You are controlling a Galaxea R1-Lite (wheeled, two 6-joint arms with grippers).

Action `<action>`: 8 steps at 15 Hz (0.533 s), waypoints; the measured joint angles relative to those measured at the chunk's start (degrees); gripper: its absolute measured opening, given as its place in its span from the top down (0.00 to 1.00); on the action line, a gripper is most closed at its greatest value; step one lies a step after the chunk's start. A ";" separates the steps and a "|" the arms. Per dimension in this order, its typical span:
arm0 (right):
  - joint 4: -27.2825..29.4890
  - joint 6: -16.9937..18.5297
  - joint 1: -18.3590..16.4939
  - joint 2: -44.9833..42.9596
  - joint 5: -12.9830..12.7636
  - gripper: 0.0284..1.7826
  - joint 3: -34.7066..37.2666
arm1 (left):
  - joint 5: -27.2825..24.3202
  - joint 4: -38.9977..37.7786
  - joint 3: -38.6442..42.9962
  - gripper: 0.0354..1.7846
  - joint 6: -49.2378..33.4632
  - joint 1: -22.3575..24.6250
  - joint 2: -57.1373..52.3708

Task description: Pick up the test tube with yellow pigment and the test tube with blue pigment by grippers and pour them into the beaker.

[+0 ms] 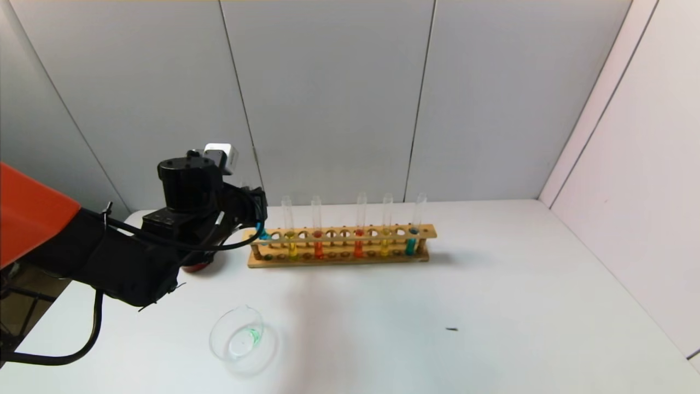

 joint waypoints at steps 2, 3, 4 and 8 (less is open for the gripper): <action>0.00 0.00 0.00 0.00 0.05 0.05 0.00 | 0.09 2.04 -1.18 0.84 0.02 0.02 -1.33; 0.00 0.00 0.00 0.00 0.02 0.05 0.00 | 0.06 3.23 -1.82 0.84 0.02 0.02 -1.94; 0.00 0.00 0.00 0.00 0.02 0.05 0.00 | 0.09 4.71 -2.54 0.84 0.00 0.02 -2.62; 0.00 0.00 0.00 0.00 0.02 0.05 0.00 | 0.17 11.13 -6.31 0.84 0.00 0.02 -5.35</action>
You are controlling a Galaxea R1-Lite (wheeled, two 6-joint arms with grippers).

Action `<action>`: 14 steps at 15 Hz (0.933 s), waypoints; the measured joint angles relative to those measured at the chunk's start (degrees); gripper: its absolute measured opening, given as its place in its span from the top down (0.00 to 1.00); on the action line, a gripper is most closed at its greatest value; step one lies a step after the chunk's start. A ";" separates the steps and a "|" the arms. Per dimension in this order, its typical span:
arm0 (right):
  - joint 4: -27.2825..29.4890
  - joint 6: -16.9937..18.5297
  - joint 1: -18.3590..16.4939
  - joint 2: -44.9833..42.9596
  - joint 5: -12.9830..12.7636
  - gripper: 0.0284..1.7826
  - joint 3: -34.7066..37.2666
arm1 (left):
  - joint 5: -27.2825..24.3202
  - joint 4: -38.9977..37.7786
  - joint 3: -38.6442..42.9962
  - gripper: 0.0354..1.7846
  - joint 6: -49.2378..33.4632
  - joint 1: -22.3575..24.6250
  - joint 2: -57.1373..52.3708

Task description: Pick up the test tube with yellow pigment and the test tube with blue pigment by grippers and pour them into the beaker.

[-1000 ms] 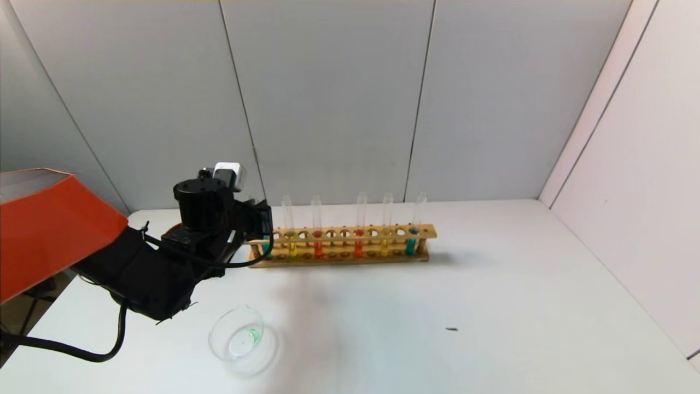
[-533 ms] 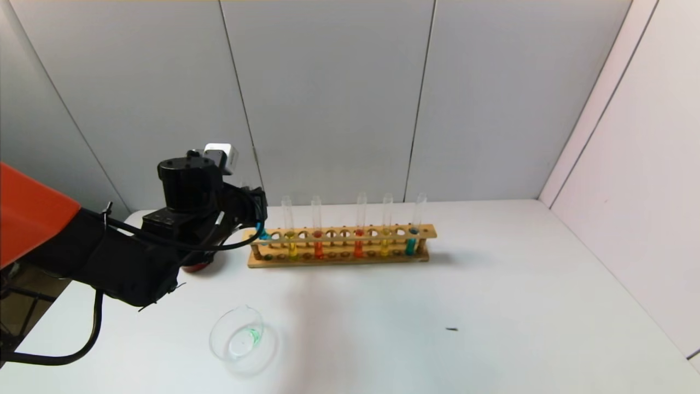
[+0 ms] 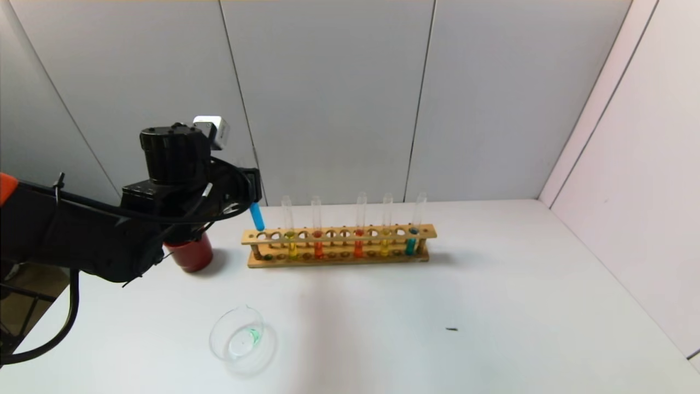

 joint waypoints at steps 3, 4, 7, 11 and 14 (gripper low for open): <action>0.00 0.00 0.00 0.00 0.00 0.05 0.00 | -0.02 5.90 -2.86 0.84 0.05 0.00 -2.78; 0.00 0.00 0.00 0.00 0.00 0.05 -0.02 | 0.06 8.13 -3.45 0.84 0.07 0.00 -3.94; -0.02 0.00 0.00 0.00 0.00 0.05 -0.05 | 0.59 16.57 -4.35 0.84 2.22 -0.20 -9.84; 0.00 0.00 0.00 0.00 0.00 0.05 -0.05 | 1.13 28.78 -3.69 0.84 4.61 -0.46 -19.71; 0.00 -0.02 0.00 0.00 0.00 0.05 -0.02 | 0.74 36.52 -1.40 0.84 5.96 -0.52 -27.32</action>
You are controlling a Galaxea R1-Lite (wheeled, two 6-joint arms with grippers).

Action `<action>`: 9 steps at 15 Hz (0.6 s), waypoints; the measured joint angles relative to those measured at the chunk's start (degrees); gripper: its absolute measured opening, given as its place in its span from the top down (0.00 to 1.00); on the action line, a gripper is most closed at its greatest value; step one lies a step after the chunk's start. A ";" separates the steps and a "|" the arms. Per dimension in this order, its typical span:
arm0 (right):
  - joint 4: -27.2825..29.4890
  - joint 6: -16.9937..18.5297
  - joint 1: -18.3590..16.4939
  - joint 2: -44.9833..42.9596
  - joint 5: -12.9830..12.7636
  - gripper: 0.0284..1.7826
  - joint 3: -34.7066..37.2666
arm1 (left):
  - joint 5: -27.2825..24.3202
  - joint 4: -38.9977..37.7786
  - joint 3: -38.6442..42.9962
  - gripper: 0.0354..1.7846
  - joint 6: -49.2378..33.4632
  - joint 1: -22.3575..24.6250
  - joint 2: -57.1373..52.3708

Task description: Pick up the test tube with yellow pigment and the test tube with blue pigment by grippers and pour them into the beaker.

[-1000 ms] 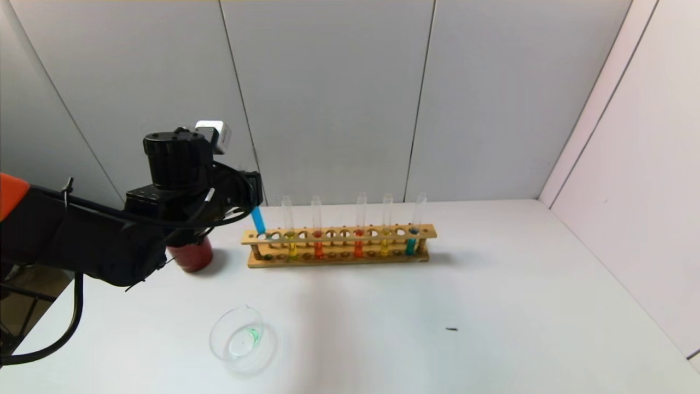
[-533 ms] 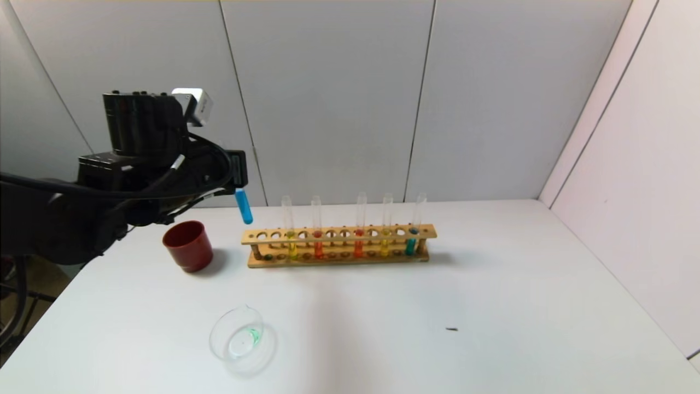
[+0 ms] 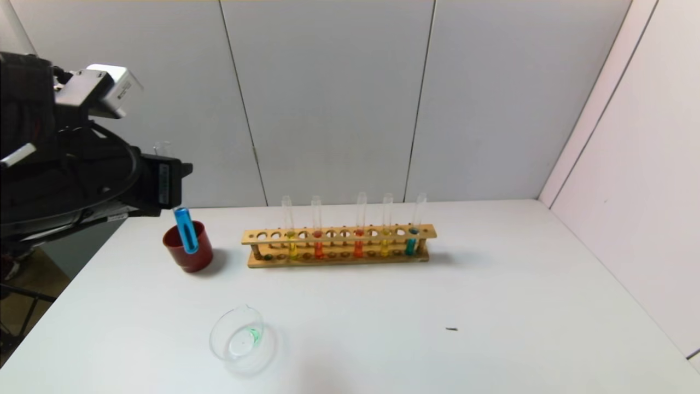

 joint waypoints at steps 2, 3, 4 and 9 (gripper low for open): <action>0.00 0.00 0.00 0.00 0.00 0.05 0.02 | -0.16 3.82 4.35 0.84 3.78 -0.06 -4.63; 0.00 0.00 0.00 0.00 0.00 0.05 0.00 | -0.22 4.41 6.91 0.84 6.51 0.02 -6.58; 0.00 0.02 0.00 0.00 0.00 0.05 0.00 | -0.24 4.77 9.45 0.84 9.59 0.20 -8.27; 0.00 0.02 0.02 0.00 0.00 0.05 0.00 | -0.17 4.85 19.13 0.84 22.08 0.41 -13.14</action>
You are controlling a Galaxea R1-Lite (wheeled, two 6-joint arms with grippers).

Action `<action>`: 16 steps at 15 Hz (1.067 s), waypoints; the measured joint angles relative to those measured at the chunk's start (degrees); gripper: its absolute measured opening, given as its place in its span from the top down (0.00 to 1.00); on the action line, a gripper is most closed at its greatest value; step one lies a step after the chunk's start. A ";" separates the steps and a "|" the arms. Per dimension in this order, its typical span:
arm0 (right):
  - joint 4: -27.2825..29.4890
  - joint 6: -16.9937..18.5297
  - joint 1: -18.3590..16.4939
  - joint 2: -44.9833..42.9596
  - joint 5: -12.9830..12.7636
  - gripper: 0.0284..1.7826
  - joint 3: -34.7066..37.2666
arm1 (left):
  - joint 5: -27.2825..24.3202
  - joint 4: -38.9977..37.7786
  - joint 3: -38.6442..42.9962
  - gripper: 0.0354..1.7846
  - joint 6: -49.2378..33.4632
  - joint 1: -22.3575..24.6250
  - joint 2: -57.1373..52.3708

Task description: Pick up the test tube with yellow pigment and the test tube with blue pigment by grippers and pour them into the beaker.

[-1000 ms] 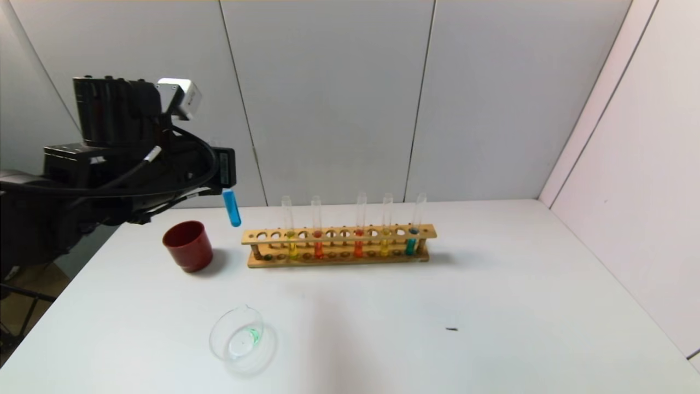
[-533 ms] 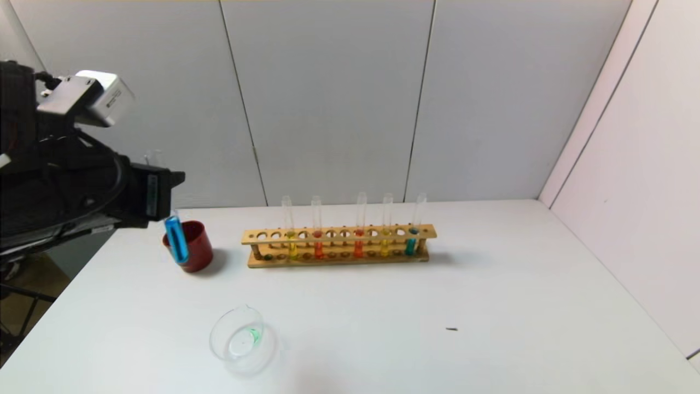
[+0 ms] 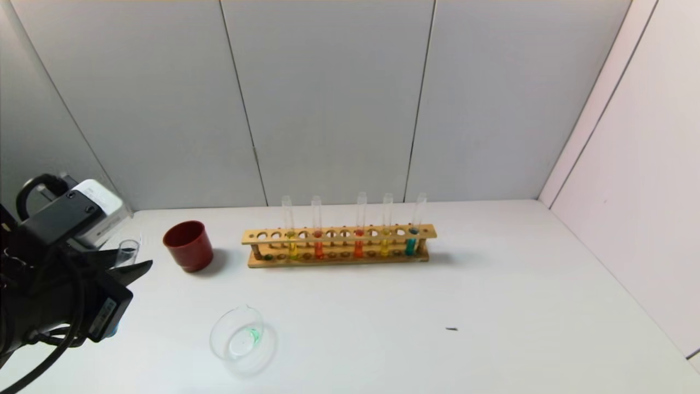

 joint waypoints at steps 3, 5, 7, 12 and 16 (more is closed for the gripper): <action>0.00 0.00 -0.02 0.00 0.00 0.05 0.02 | -0.05 0.15 2.73 0.84 4.44 -0.06 -0.67; 0.00 -0.02 -0.02 0.00 0.02 0.05 0.00 | 0.39 0.49 4.24 0.84 8.08 -0.80 -0.45; 0.00 -0.02 -0.02 0.00 0.00 0.05 0.00 | 2.99 3.72 4.96 0.84 9.22 -1.90 0.22; 0.00 0.00 -0.02 0.00 0.00 0.05 0.00 | 9.70 7.13 6.17 0.84 9.87 -4.77 4.88; 0.00 0.00 -0.02 0.00 0.00 0.05 0.00 | 13.35 7.13 5.07 0.84 10.59 -7.34 11.63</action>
